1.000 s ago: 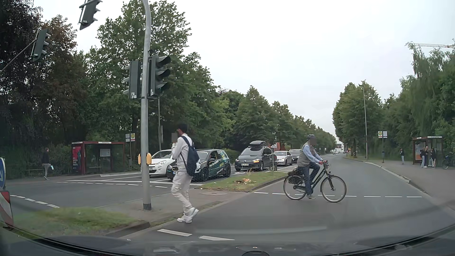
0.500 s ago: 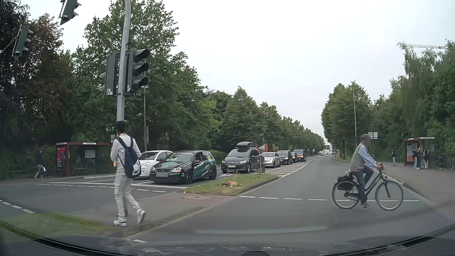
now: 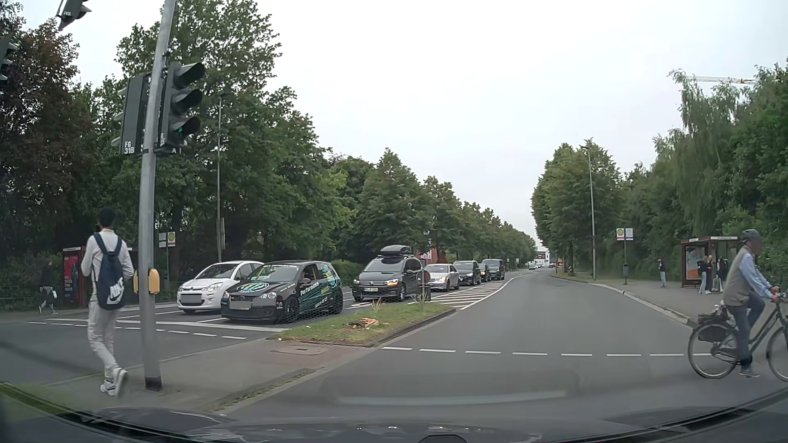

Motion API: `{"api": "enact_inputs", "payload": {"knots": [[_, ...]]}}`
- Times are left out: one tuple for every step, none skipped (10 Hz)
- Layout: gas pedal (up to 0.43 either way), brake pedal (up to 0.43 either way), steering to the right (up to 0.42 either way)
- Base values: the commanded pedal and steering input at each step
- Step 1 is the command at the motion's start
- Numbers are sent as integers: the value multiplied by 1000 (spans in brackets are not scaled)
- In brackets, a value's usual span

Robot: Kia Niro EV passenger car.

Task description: Follow the waypoints while adhering to traffic rules and regulations

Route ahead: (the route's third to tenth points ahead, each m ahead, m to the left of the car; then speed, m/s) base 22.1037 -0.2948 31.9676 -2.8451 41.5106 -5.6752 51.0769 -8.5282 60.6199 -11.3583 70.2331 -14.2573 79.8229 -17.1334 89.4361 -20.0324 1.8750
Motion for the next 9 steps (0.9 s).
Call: {"api": "enact_inputs", "payload": {"knots": [[197,0,279],[209,0,281],[220,0,282],[228,0,281],[240,0,279],[248,0,275],[260,0,267],[260,0,250],[268,0,233]]}}
